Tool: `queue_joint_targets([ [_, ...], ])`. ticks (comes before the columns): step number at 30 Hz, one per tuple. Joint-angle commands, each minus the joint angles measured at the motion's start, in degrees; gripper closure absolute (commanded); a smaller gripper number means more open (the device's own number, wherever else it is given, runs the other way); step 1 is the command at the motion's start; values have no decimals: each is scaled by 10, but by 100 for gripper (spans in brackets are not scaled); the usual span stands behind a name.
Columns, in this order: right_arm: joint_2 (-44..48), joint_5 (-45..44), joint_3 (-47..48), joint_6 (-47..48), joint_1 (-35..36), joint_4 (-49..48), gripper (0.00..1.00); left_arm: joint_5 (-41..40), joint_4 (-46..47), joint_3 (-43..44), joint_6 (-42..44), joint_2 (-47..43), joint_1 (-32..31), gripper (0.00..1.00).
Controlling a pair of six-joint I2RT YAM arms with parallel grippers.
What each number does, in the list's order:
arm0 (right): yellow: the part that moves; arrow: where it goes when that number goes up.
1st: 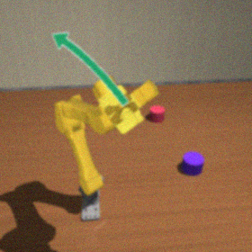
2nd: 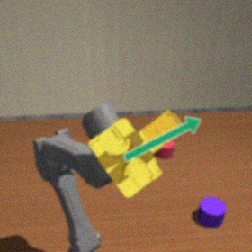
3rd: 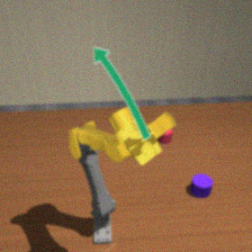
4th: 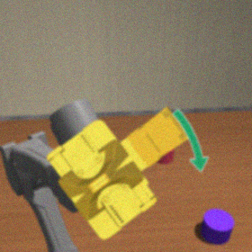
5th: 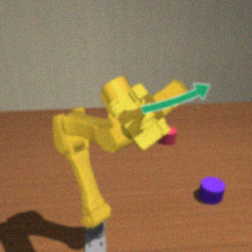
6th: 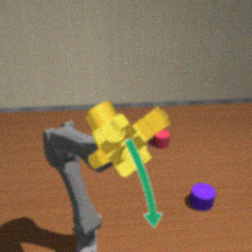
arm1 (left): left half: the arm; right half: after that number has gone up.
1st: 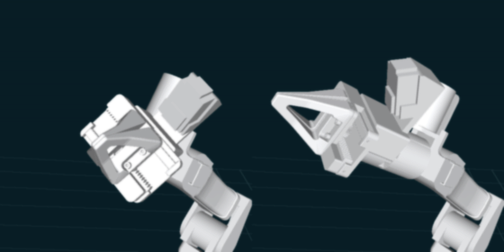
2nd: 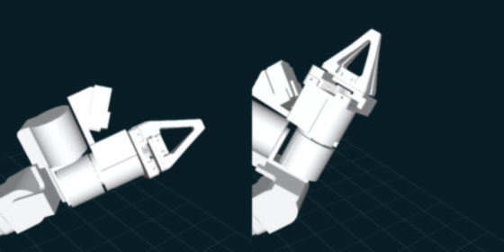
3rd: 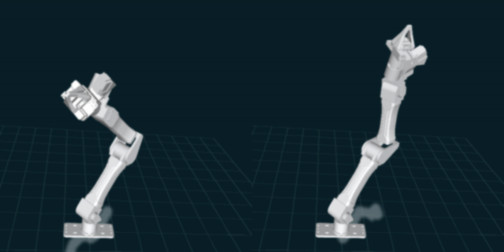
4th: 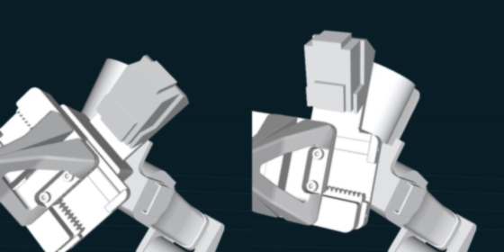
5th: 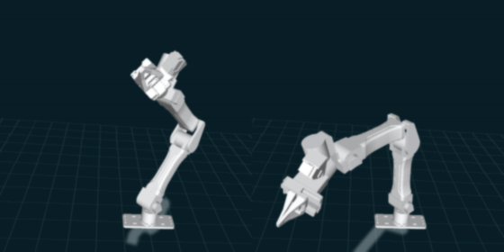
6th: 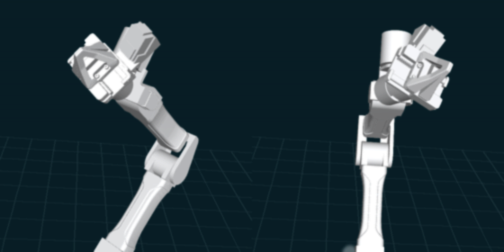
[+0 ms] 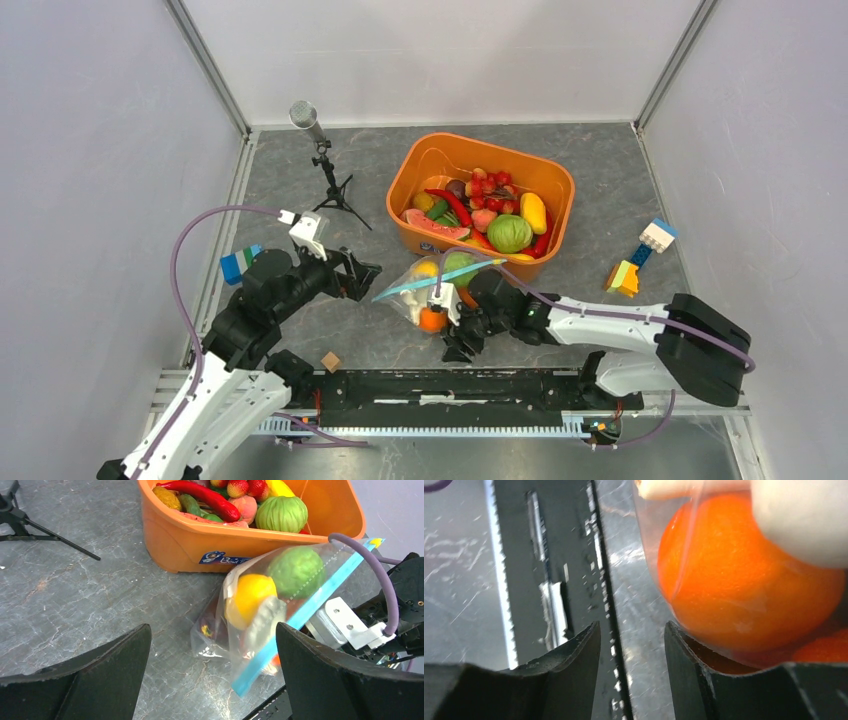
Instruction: Place the food in the zip-top bag and seal the zipper
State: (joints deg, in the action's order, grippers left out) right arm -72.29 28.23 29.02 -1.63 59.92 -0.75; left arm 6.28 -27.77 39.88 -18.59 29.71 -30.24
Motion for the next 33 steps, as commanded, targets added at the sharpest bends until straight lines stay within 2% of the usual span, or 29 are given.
queue_joint_targets([
  [1, -31, -120, 67, 5, 1, -56, 45, -32, -3, -1, -14, -15, 2, 0],
  [4, -61, -180, 99, 2, 0, -78, 45, -51, -9, -3, -18, -27, 2, 0],
  [8, -110, -209, 153, 11, 0, -69, 42, -74, -18, -2, -22, -44, 2, 0],
  [11, -113, -164, 170, 11, 0, -55, 38, -90, -29, 0, -23, -54, 2, 0],
  [13, -91, -86, 167, 12, 1, -50, 36, -100, -38, 3, -24, -58, 2, 0],
  [14, -70, -36, 162, 12, 2, -54, 33, -106, -41, 4, -24, -59, 2, 0],
  [17, 13, 42, 121, 10, 2, -81, 26, -115, -40, 0, -32, -54, 2, 0],
  [20, 110, 58, 94, 23, 2, -78, 18, -129, -38, 6, -38, -33, 3, 0],
  [22, 167, 16, 91, 42, 1, -56, 15, -149, -41, 15, -40, -16, 3, 0],
  [24, 217, -73, 96, 55, 1, -33, 11, -180, -42, 27, -42, 2, 3, 0],
  [27, 249, -268, 111, 67, 1, 0, 7, -213, -40, 42, -38, 25, 4, 0],
  [29, 256, -435, 127, 62, 0, 14, 5, -227, -36, 48, -33, 38, 4, 0],
  [33, 269, -641, 140, 62, -16, 23, 2, -244, -33, 63, -24, 69, 7, 0],
])
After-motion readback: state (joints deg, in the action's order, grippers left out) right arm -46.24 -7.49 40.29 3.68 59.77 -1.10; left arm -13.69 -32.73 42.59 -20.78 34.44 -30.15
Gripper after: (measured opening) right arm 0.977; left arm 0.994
